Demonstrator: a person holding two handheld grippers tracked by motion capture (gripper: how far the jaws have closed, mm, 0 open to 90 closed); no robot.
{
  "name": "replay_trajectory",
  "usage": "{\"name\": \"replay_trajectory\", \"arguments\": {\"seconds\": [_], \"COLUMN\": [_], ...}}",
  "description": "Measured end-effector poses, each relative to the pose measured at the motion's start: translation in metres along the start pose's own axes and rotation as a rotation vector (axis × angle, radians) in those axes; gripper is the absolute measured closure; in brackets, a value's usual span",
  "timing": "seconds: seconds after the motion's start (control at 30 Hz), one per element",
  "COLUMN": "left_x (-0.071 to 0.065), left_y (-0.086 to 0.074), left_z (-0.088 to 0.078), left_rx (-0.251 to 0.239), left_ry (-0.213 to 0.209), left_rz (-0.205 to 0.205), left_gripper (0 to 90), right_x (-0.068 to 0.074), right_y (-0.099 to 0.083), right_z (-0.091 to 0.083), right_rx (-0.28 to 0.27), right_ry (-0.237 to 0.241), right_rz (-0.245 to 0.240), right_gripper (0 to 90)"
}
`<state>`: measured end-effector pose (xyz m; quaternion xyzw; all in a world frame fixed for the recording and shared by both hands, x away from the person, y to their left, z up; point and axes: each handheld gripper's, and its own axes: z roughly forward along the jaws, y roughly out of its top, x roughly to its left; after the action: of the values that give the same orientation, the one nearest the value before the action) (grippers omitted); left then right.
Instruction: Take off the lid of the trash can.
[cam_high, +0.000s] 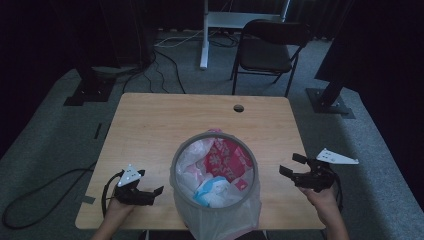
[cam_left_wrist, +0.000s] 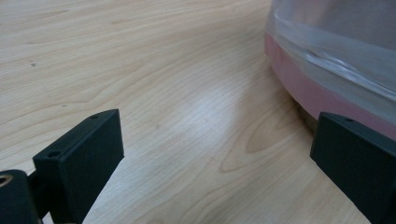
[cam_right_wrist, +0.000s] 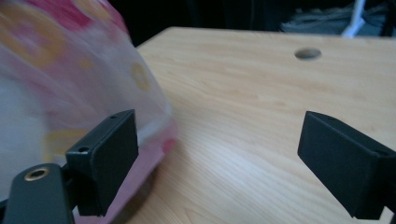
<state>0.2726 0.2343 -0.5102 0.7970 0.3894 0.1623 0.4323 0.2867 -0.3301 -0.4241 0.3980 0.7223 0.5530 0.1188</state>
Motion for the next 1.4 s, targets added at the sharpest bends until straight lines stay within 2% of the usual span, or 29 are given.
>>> {"name": "replay_trajectory", "arguments": {"seconds": [0.03, 0.1, 0.2, 0.37, 0.4, 0.43, 0.47, 0.5, 0.53, 0.63, 0.77, 0.8, 0.93, 1.0, 1.03, 1.17, 1.3, 1.4], "left_x": [0.000, 0.001, 0.004, 0.004, 0.004, 0.004, 0.004, 0.004, 0.003, 0.002, 0.002, 0.002, 0.002, 0.002, 0.002, 0.001, 0.002, 0.003], "left_y": [-0.001, -0.004, -0.008, -0.009, -0.008, -0.008, -0.009, -0.009, -0.009, -0.008, -0.009, -0.009, -0.009, -0.009, -0.009, -0.009, -0.009, -0.009], "left_z": [0.001, 0.002, 0.004, 0.003, 0.003, 0.003, 0.003, 0.004, 0.004, 0.005, 0.005, 0.005, 0.006, 0.006, 0.006, 0.006, 0.006, 0.005], "left_rx": [-0.003, -0.012, -0.019, -0.030, -0.029, -0.028, -0.030, -0.028, -0.030, -0.028, -0.030, -0.028, -0.028, -0.025, -0.026, -0.026, -0.024, -0.027], "left_ry": [-0.002, -0.016, -0.036, -0.039, -0.038, -0.036, -0.037, -0.039, -0.040, -0.047, -0.054, -0.054, -0.052, -0.053, -0.052, -0.052, -0.053, -0.054], "left_rz": [0.010, 0.003, -0.018, -0.015, -0.015, -0.014, -0.014, -0.016, -0.017, -0.008, -0.006, -0.007, -0.007, -0.008, -0.006, 0.001, 0.000, -0.005], "left_gripper": [2.7, 2.7, 2.7, 2.7, 2.7, 2.7, 2.7, 2.7, 2.7, 2.7, 2.7, 2.7, 2.7, 2.7, 2.7, 2.7, 2.7, 2.7], "right_x": [0.001, 0.002, 0.000, 0.004, 0.007, 0.009, 0.010, 0.012, 0.013, 0.017, 0.029, 0.029, 0.040, 0.048, 0.048, 0.059, 0.069, 0.073], "right_y": [0.003, 0.011, 0.020, 0.038, 0.043, 0.047, 0.053, 0.057, 0.062, 0.080, 0.102, 0.102, 0.116, 0.125, 0.125, 0.133, 0.137, 0.139], "right_z": [-0.002, -0.004, -0.006, -0.007, -0.006, -0.006, -0.005, -0.005, -0.005, -0.002, 0.009, 0.009, 0.021, 0.033, 0.033, 0.052, 0.069, 0.080], "right_rx": [-0.004, -0.015, -0.032, -0.064, -0.072, -0.072, -0.052, -0.055, -0.066, -0.087, -0.056, -0.056, -0.017, 0.009, 0.009, 0.043, 0.083, 0.114], "right_ry": [0.009, 0.019, 0.053, 0.097, 0.106, 0.111, 0.138, 0.137, 0.136, 0.193, 0.250, 0.250, 0.299, 0.341, 0.341, 0.396, 0.420, 0.419], "right_rz": [-0.008, -0.041, -0.049, -0.060, -0.080, -0.086, -0.087, -0.099, -0.114, -0.133, -0.182, -0.182, -0.226, -0.254, -0.254, -0.285, -0.301, -0.310], "right_gripper": [11.8, 11.8, 11.8, 11.7, 11.8, 15.0, 16.9, 19.3, 26.1, 25.9, 24.8, 24.8, 25.7, 27.4, 27.4, 31.8, 31.4, 31.5]}}
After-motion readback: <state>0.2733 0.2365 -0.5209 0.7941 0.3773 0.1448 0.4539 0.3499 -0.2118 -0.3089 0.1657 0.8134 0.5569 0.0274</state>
